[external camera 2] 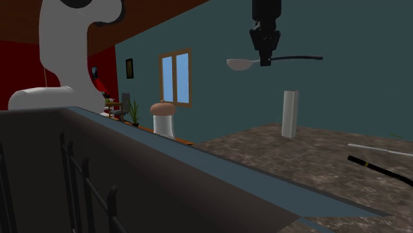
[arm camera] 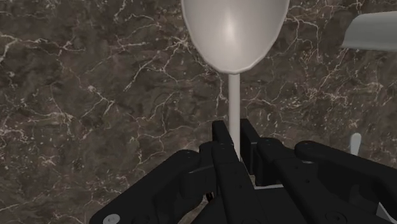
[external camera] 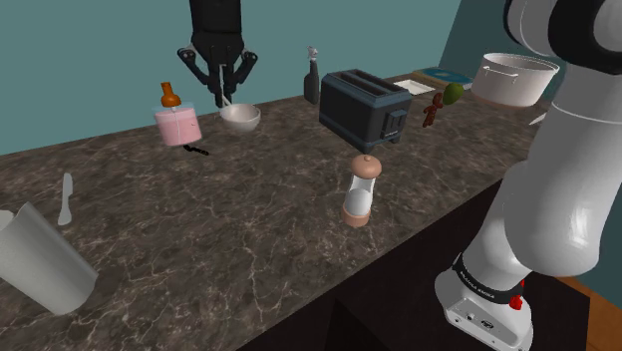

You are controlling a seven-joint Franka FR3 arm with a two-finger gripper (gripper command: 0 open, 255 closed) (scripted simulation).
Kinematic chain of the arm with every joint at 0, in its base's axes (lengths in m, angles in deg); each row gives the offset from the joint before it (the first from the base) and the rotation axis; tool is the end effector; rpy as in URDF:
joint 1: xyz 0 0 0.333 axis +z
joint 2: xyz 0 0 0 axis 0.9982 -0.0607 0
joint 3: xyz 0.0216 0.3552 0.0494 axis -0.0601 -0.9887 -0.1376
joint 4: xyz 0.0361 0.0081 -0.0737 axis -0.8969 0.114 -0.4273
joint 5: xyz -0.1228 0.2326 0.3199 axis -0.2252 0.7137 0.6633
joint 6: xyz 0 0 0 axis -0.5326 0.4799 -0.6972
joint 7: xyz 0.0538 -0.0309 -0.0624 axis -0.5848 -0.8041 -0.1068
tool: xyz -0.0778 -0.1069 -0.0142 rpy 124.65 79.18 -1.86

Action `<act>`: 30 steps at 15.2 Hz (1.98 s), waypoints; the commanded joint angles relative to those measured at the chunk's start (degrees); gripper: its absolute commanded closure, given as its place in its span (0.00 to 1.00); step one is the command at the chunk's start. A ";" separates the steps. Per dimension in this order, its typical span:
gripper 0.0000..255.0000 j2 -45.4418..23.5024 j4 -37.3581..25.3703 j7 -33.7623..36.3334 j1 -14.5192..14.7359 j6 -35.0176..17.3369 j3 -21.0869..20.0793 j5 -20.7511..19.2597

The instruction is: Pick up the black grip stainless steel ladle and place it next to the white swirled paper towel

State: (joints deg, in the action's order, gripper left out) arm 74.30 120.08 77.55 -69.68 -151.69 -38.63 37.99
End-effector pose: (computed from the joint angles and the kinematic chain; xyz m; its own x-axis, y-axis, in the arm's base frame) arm 0.5463 0.3128 0.6390 0.9771 -0.2113 -0.0257 -0.2128 -0.9703 -0.1147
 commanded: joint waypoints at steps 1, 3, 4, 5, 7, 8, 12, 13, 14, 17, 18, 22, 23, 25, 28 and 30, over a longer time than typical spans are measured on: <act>1.00 -0.69 -0.79 2.73 1.59 -0.12 -1.10 -0.46; 1.00 -1.79 -2.12 5.48 3.28 -0.08 -2.21 -1.09; 1.00 -2.44 -2.92 6.86 4.17 -0.02 -2.74 -1.44; 1.00 -3.16 -3.82 8.24 5.07 0.08 -3.27 -1.83; 1.00 -4.83 -5.93 11.01 6.95 0.39 -4.29 -2.71; 1.00 -5.77 -7.14 12.39 7.95 0.61 -4.76 -3.20; 1.00 -10.39 -13.31 17.84 12.34 2.04 -6.40 -5.51; 1.00 -11.78 -15.24 19.16 13.57 2.57 -6.73 -6.17; 1.00 -13.60 -17.82 20.73 15.11 3.32 -7.10 -7.03; 1.00 -12.34 -13.57 20.45 14.59 0.30 -7.01 -6.55; 1.00 -11.99 -12.27 20.37 14.43 -0.65 -7.00 -6.43; 1.00 -10.88 -7.52 20.07 13.91 -4.31 -6.96 -6.02; 1.00 -10.66 -6.43 20.00 13.80 -5.19 -6.95 -5.94; 1.00 -10.29 -4.36 19.87 13.62 -6.91 -6.93 -5.81; 1.00 -9.89 -1.47 19.70 13.39 -9.40 -6.89 -5.66; 1.00 -9.72 0.32 19.60 13.27 -11.02 -6.86 -5.59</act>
State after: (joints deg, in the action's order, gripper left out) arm 64.30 119.41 97.20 -56.32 -161.95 -45.48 32.31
